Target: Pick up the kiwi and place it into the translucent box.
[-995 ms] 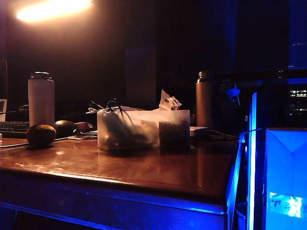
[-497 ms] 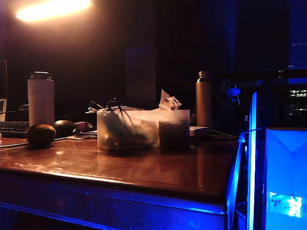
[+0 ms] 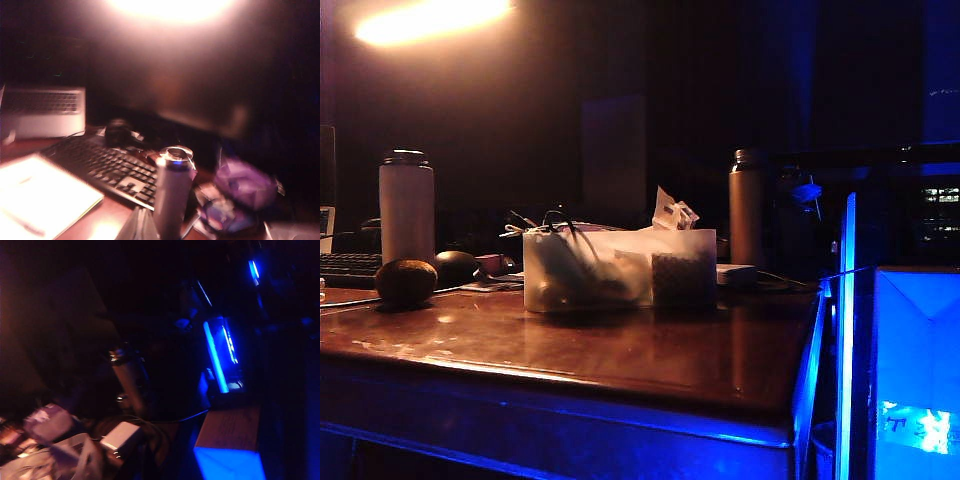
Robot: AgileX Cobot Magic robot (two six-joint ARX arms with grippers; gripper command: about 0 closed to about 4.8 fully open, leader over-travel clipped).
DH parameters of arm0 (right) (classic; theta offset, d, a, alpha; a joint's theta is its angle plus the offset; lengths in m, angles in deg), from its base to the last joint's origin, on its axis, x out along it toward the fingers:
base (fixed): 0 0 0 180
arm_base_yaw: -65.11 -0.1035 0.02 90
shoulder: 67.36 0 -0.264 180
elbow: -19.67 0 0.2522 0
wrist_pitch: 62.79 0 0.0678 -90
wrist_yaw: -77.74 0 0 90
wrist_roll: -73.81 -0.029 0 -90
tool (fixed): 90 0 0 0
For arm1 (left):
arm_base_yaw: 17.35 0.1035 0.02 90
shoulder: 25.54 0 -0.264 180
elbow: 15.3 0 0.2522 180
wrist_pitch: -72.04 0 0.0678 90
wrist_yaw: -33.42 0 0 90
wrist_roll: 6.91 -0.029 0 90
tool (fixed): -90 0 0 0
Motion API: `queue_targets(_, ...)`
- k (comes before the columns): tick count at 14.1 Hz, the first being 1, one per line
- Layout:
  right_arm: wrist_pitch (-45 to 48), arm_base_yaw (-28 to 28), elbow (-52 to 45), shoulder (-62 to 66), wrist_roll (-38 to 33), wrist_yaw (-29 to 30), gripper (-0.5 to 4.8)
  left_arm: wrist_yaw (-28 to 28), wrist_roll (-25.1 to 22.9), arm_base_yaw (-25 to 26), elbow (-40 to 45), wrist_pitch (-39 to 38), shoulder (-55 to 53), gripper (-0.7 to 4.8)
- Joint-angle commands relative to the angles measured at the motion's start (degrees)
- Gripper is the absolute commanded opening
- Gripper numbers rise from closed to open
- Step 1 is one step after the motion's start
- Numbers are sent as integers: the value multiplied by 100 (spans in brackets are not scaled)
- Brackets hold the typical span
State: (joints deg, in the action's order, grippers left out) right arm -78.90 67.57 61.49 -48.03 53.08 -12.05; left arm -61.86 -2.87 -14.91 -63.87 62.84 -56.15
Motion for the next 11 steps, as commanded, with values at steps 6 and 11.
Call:
queue_targets(6, -48, -24, 3187, 4312, 1346, 2892, -1, 1563, -1764, -46, -4730, -3405, -5593, -6)
queue_targets(11, -201, -675, 3724, 5344, 1528, 2863, -1, 1510, -1504, -297, -5134, -3480, -7230, 398)
